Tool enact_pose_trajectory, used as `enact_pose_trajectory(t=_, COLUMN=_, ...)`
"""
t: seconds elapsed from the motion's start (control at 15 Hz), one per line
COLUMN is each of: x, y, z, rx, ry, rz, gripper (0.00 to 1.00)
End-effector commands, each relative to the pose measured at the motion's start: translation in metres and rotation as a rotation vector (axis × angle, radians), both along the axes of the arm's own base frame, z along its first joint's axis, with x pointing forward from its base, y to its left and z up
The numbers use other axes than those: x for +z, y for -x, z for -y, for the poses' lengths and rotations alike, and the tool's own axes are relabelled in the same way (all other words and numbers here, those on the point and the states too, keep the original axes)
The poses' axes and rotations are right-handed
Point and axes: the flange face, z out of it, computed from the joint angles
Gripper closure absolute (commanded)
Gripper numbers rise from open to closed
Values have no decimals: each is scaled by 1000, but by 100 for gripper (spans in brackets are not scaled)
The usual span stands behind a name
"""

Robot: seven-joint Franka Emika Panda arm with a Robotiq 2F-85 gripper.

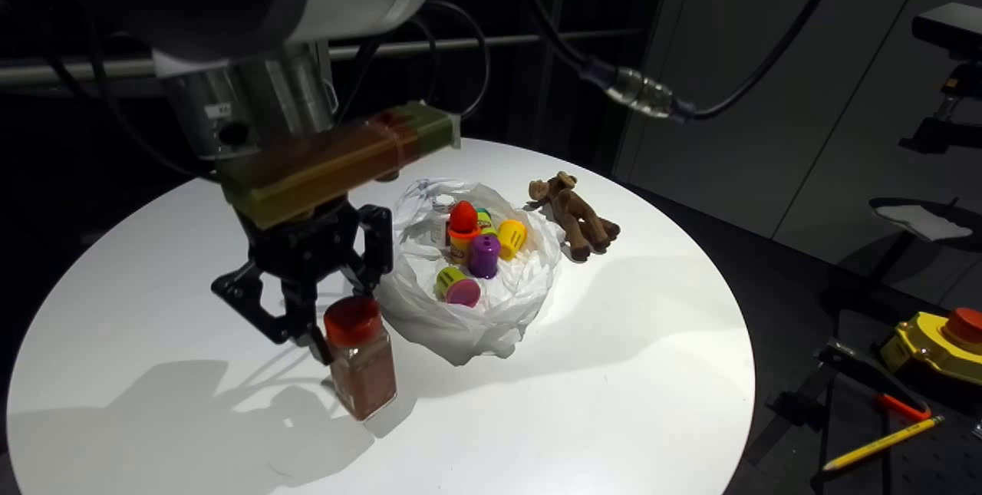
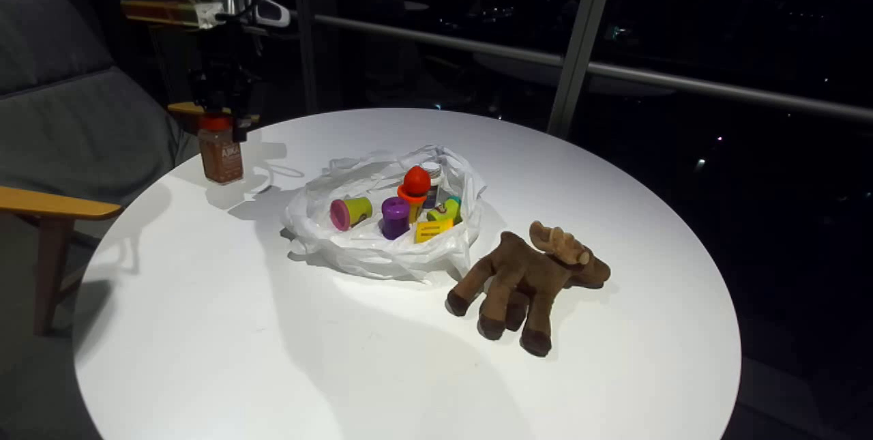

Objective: Remove all the contents from the white plastic bag and put them on the table one at a time

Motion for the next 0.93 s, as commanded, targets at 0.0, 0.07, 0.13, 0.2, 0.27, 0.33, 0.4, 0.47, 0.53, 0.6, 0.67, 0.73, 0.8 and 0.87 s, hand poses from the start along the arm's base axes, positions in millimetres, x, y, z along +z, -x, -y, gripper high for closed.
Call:
enact_pose_trajectory(t=0.0, x=-29, y=0, z=-15, rx=60, ry=15, rz=64, gripper=75)
enact_pose_trajectory(t=0.07, x=-37, y=-1, z=-17, rx=64, ry=16, rz=78, gripper=75)
enact_pose_trajectory(t=0.13, x=-45, y=-1, z=-17, rx=70, ry=21, rz=91, gripper=75)
enact_pose_trajectory(t=0.2, x=-50, y=-4, z=-17, rx=72, ry=24, rz=103, gripper=75)
enact_pose_trajectory(t=0.27, x=-52, y=-5, z=-16, rx=77, ry=26, rz=103, gripper=75)
enact_pose_trajectory(t=0.33, x=-48, y=-7, z=-15, rx=78, ry=27, rz=104, gripper=33)
enact_pose_trajectory(t=0.4, x=-48, y=-8, z=-13, rx=79, ry=32, rz=96, gripper=24)
enact_pose_trajectory(t=0.47, x=-48, y=-10, z=-11, rx=77, ry=39, rz=94, gripper=17)
enact_pose_trajectory(t=0.53, x=-46, y=-13, z=-8, rx=75, ry=43, rz=90, gripper=10)
enact_pose_trajectory(t=0.6, x=-43, y=-17, z=-6, rx=73, ry=44, rz=92, gripper=4)
enact_pose_trajectory(t=0.67, x=-36, y=-21, z=-2, rx=69, ry=43, rz=94, gripper=0)
enact_pose_trajectory(t=0.73, x=-27, y=-28, z=5, rx=54, ry=37, rz=97, gripper=0)
enact_pose_trajectory(t=0.8, x=-16, y=-34, z=14, rx=37, ry=31, rz=89, gripper=0)
enact_pose_trajectory(t=0.87, x=-5, y=-41, z=27, rx=11, ry=33, rz=78, gripper=0)
